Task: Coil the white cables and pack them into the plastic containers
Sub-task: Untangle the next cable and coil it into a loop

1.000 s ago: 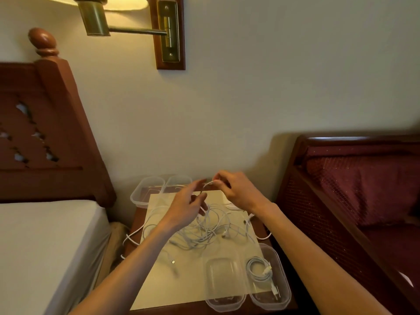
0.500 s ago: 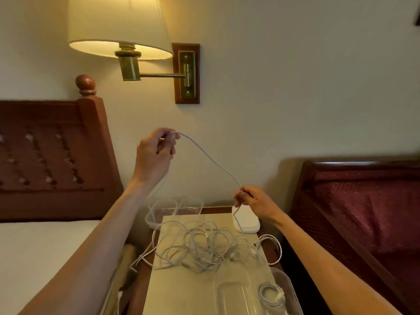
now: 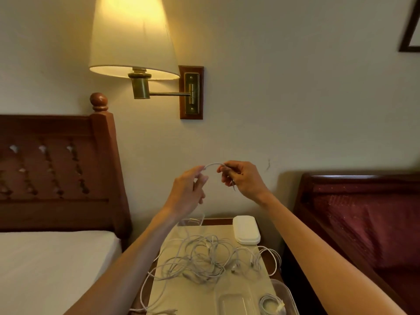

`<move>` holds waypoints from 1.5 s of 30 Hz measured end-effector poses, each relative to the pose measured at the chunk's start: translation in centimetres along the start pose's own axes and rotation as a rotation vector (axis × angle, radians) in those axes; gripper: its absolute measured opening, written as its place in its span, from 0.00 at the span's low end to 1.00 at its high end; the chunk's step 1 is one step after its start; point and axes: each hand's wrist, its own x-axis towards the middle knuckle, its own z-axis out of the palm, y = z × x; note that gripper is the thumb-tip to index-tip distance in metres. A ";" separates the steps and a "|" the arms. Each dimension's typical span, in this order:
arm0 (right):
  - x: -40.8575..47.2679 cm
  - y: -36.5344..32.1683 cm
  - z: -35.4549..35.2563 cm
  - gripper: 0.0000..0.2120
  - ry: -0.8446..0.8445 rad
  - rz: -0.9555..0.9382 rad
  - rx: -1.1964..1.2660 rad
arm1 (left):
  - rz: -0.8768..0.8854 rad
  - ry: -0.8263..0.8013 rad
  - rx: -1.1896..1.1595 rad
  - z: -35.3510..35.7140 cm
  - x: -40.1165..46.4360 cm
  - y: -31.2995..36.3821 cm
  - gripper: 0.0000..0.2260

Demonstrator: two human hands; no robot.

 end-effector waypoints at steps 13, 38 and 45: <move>-6.0 3.0 -0.4 0.15 -0.211 0.296 0.212 | -0.067 0.450 0.180 -8.9 2.5 -1.5 0.06; -4.5 -6.7 -3.8 0.19 -0.342 0.475 0.702 | 0.306 -0.150 0.001 -0.7 0.6 2.4 0.08; -6.4 -6.7 -1.9 0.15 -0.317 0.509 0.888 | 0.530 0.147 0.506 -4.0 2.5 2.3 0.08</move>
